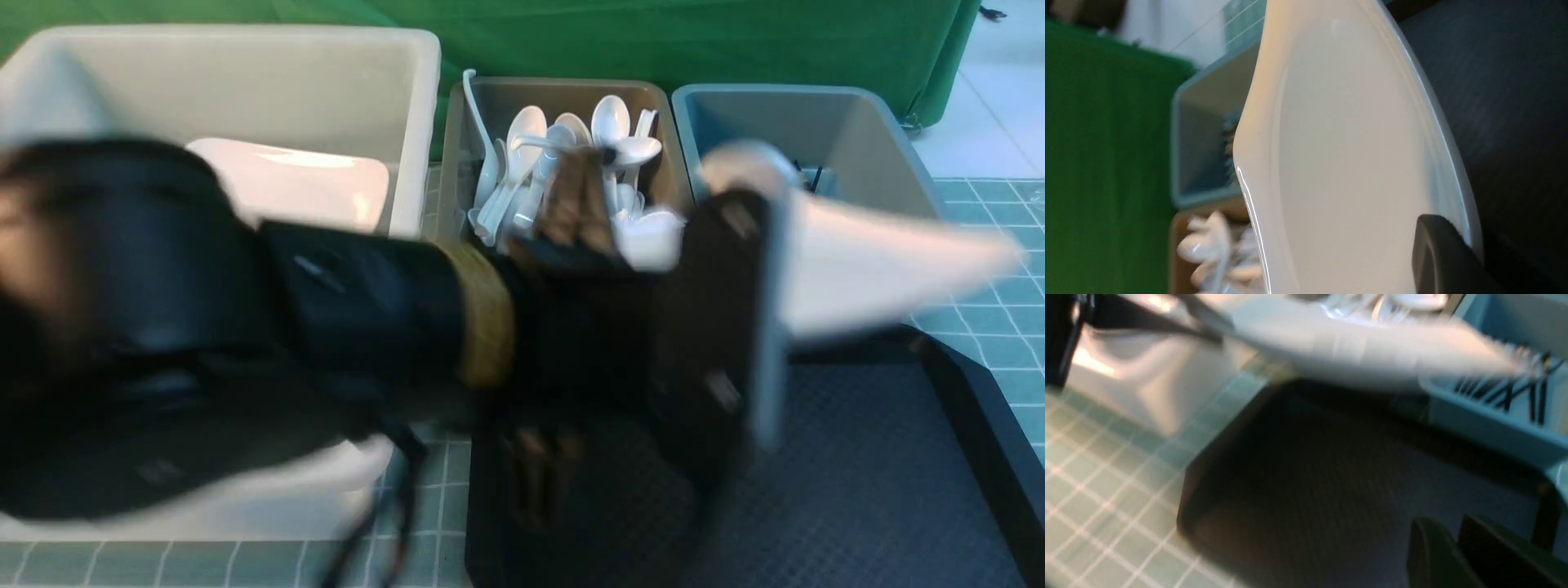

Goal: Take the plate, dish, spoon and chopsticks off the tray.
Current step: Use the left arm to put the plate into the large storage box on the left

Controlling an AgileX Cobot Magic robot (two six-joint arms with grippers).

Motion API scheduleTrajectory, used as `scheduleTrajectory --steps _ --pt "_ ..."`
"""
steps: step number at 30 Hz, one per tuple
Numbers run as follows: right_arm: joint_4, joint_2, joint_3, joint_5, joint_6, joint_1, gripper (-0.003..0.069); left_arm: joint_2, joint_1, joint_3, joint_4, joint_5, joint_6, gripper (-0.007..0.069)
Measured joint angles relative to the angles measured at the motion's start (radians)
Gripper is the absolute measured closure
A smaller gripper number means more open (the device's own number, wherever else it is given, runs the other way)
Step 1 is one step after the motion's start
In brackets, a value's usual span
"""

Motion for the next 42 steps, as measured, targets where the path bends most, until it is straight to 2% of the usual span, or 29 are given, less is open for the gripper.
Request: scheduleTrajectory --steps 2,5,6,7,8,9,10,11,15,21,34,37,42 --pt "0.0 0.0 0.0 -0.026 0.001 0.0 0.0517 -0.013 0.09 -0.018 0.104 0.039 -0.066 0.0592" --pt "0.012 0.004 0.0 -0.068 0.012 0.0 0.0517 -0.007 0.285 -0.035 0.133 0.064 -0.089 0.0593" --pt "0.034 0.012 0.0 -0.085 0.015 0.0 0.0518 0.002 0.353 -0.036 0.117 0.065 -0.088 0.0594" --pt "0.043 0.016 0.0 -0.092 0.015 0.0 0.0519 0.005 0.366 -0.036 0.113 0.065 -0.085 0.0594" --pt "0.077 0.032 -0.001 -0.112 0.003 0.0 0.0525 0.032 0.468 -0.036 0.077 0.065 -0.059 0.0594" --pt "0.106 0.049 -0.001 -0.127 -0.016 0.0 0.0531 0.049 0.516 -0.036 0.044 0.063 -0.037 0.0594" --pt "0.142 0.075 -0.001 -0.144 -0.046 0.0 0.0543 0.097 0.607 -0.036 -0.004 0.058 0.015 0.0594" --pt "0.152 0.082 -0.001 -0.148 -0.049 0.0 0.0545 0.097 0.607 -0.036 -0.004 0.058 0.015 0.0594" --pt "0.196 0.14 -0.001 -0.166 -0.088 0.0 0.0553 0.22 0.733 -0.036 -0.044 0.012 0.082 0.0594" --pt "0.2 0.156 -0.001 -0.166 -0.093 0.0 0.0553 0.332 0.78 -0.036 -0.023 -0.074 0.09 0.0594" --pt "0.204 0.156 -0.001 -0.138 -0.093 0.0 0.0552 0.425 0.784 -0.036 0.007 -0.145 0.094 0.059" --pt "0.205 0.156 -0.001 -0.134 -0.093 0.0 0.0551 0.425 0.784 -0.037 0.004 -0.155 0.094 0.0552" --pt "0.205 0.156 -0.001 -0.134 -0.093 0.0 0.0548 0.425 0.784 -0.037 -0.011 -0.158 0.103 0.0421"
